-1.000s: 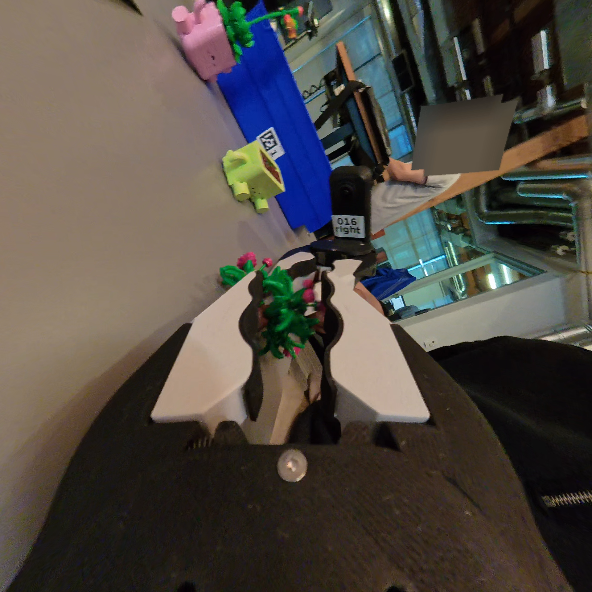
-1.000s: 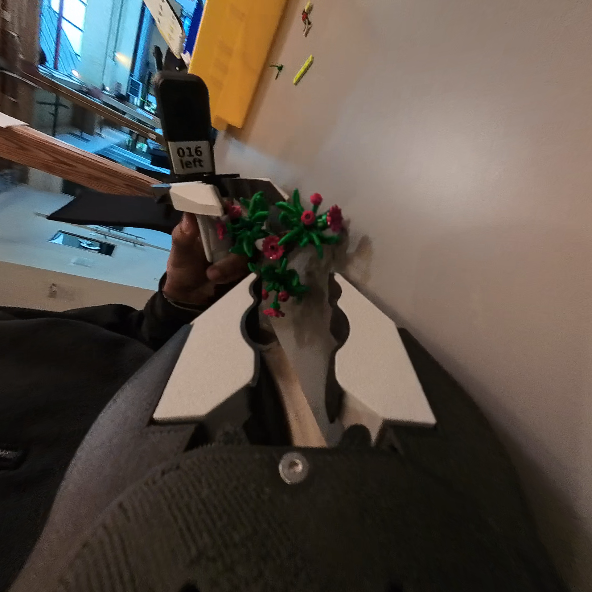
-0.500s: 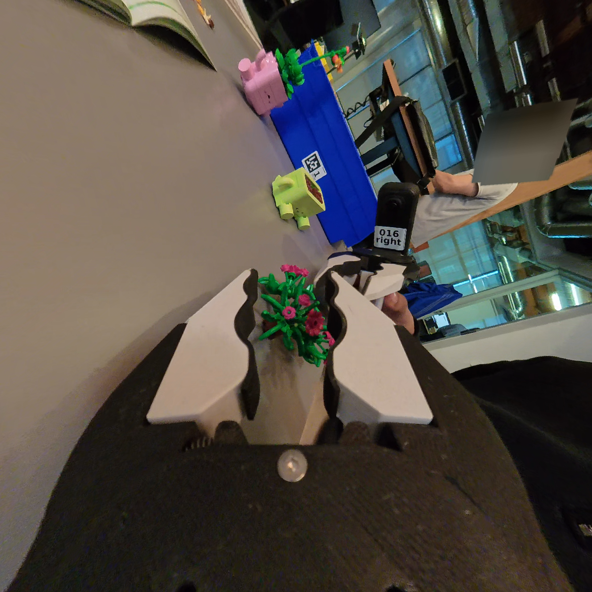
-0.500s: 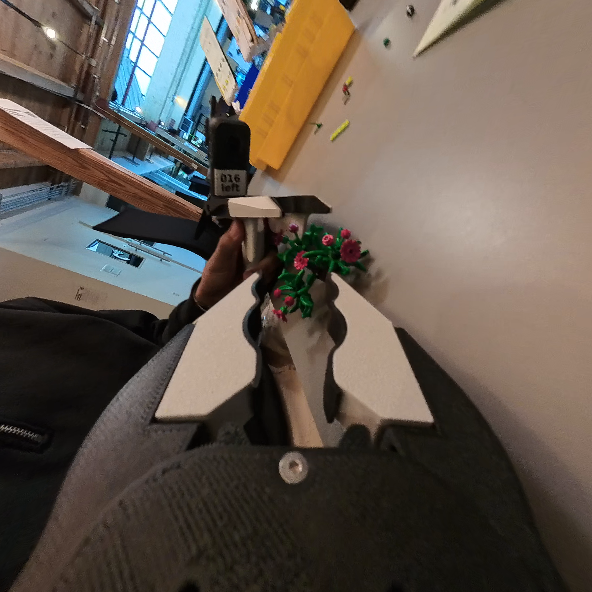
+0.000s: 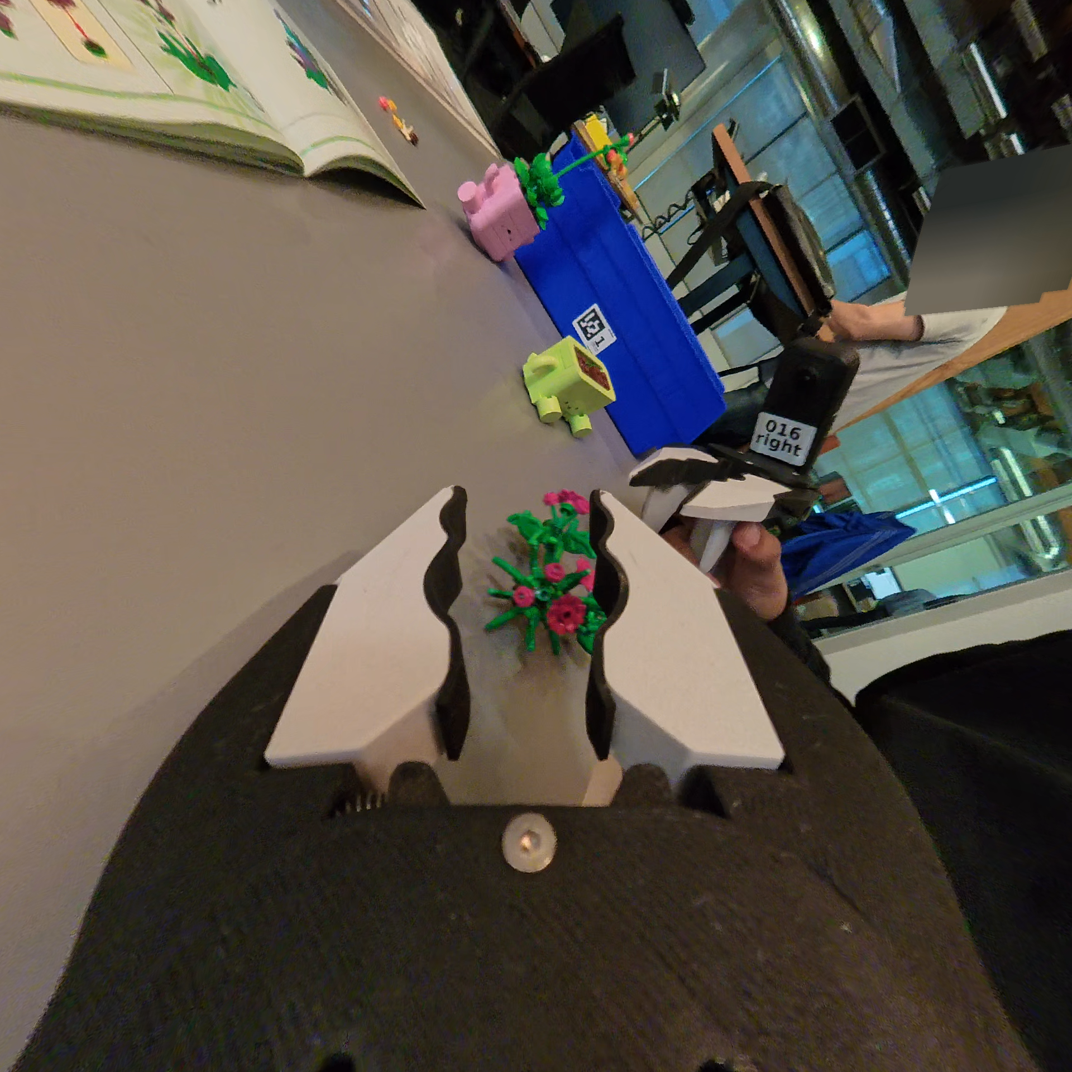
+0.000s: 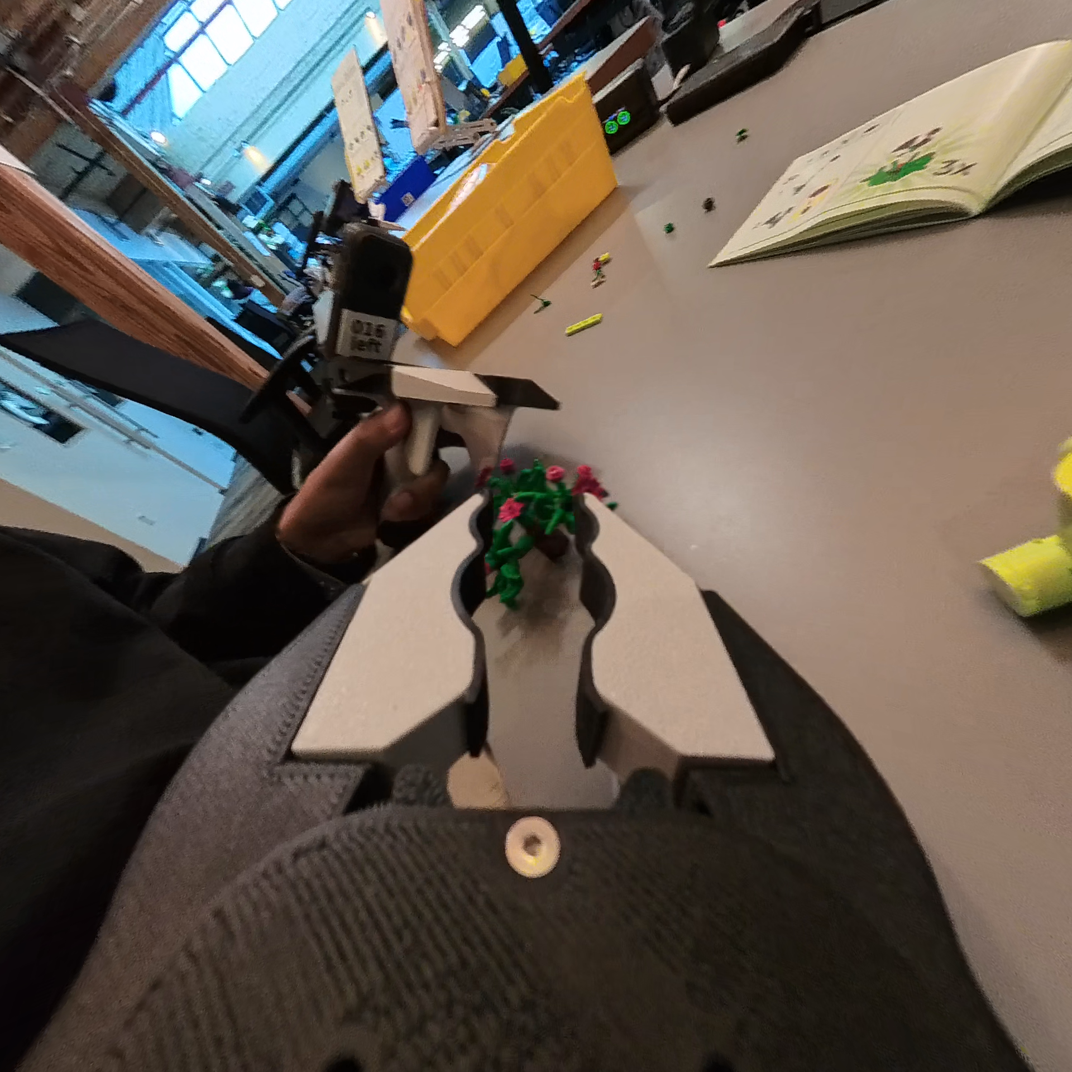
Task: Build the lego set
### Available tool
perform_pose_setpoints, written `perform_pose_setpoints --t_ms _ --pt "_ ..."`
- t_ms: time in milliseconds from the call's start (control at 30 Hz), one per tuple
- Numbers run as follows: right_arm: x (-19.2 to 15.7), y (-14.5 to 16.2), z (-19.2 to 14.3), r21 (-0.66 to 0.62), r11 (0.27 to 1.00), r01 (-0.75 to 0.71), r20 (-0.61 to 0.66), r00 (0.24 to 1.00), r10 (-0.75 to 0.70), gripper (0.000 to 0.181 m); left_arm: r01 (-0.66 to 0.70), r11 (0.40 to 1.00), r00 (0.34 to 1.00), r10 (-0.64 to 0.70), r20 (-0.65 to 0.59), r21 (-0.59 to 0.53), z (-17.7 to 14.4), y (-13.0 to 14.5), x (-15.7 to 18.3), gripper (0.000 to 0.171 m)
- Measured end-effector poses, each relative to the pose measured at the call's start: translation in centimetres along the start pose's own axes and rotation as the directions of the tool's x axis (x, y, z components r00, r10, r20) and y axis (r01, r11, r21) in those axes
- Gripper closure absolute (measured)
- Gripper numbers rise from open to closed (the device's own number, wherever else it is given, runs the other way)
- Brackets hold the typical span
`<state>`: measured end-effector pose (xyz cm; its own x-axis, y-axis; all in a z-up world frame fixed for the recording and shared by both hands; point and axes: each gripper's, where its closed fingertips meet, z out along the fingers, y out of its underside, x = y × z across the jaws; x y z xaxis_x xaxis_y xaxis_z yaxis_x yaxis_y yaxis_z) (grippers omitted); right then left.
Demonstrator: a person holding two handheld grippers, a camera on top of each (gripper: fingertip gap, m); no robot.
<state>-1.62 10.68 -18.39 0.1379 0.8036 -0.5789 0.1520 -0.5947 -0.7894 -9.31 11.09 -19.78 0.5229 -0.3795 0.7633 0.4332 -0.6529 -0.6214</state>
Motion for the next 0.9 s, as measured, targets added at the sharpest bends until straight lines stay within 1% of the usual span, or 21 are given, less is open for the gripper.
perform_pose_setpoints --t_ms 100,200,300,367,433,500,567,600,633,733,767,800,833,900 --pt "1.1 -0.9 -0.7 0.017 0.996 0.088 -0.121 0.989 -0.085 0.152 -0.08 0.997 0.994 0.079 0.071 0.002 -1.1 -0.8 -0.8 0.132" --pt "2.1 -2.4 -1.9 0.05 0.977 0.209 -0.244 0.951 -0.191 0.151 -0.186 0.982 0.969 0.187 0.163 -0.021 -1.5 -2.3 -1.6 0.13" --pt "3.4 -3.5 -3.1 0.087 0.944 0.319 -0.353 0.896 -0.27 0.15 -0.294 0.952 0.927 0.305 0.22 -0.079 -0.3 -4.6 -1.7 0.124" --pt "4.3 -3.8 -3.9 0.099 0.926 0.364 -0.41 0.863 -0.295 0.151 -0.379 0.913 0.876 0.407 0.258 -0.152 1.6 -6.3 -2.1 0.119" --pt "4.2 -4.3 -4.3 0.135 0.915 0.379 -0.416 0.86 -0.295 0.151 -0.479 0.843 0.788 0.536 0.304 -0.244 4.0 -8.1 -3.3 0.114" --pt "4.0 -4.8 -4.7 0.175 0.905 0.389 -0.412 0.863 -0.292 0.152 -0.568 0.73 0.65 0.681 0.338 -0.379 6.5 -9.4 -5.5 0.115" --pt "4.0 -4.9 -4.9 0.189 0.905 0.382 -0.407 0.869 -0.282 0.152 -0.611 0.624 0.508 0.781 0.363 -0.487 8.3 -10.7 -7.7 0.113" --pt "4.0 -4.9 -4.9 0.193 0.905 0.38 -0.404 0.871 -0.28 0.152 -0.621 0.585 0.46 0.811 0.363 -0.522 9.2 -11.1 -8.5 0.112" --pt "4.0 -4.9 -4.9 0.197 0.904 0.379 -0.401 0.873 -0.278 0.153 -0.621 0.56 0.431 0.828 0.359 -0.547 9.9 -11.4 -9.2 0.112" --pt "4.0 -5.1 -5.0 0.211 0.906 0.366 -0.39 0.882 -0.266 0.154 -0.571 0.527 0.407 0.848 0.34 -0.63 11.2 -11.5 -11.6 0.113" --pt "4.0 -5.1 -5.0 0.215 0.905 0.367 -0.382 0.884 -0.268 0.153 -0.55 0.52 0.414 0.849 0.328 -0.654 11.4 -11.2 -12.3 0.115" --pt "3.8 -5.2 -4.9 0.217 0.902 0.372 -0.367 0.888 -0.278 0.15 -0.534 0.521 0.427 0.846 0.319 -0.666 11.5 -10.9 -12.8 0.122" --pt "3.5 -5.1 -4.8 0.218 0.899 0.381 -0.347 0.891 -0.293 0.148 -0.53 0.531 0.446 0.837 0.316 -0.661 11.6 -10.8 -12.8 0.134" --pt "3.0 -5.1 -4.7 0.221 0.889 0.401 -0.332 0.888 -0.318 0.147 -0.519 0.524 0.489 0.83 0.269 -0.675 11.2 -9.7 -12.5 0.171"
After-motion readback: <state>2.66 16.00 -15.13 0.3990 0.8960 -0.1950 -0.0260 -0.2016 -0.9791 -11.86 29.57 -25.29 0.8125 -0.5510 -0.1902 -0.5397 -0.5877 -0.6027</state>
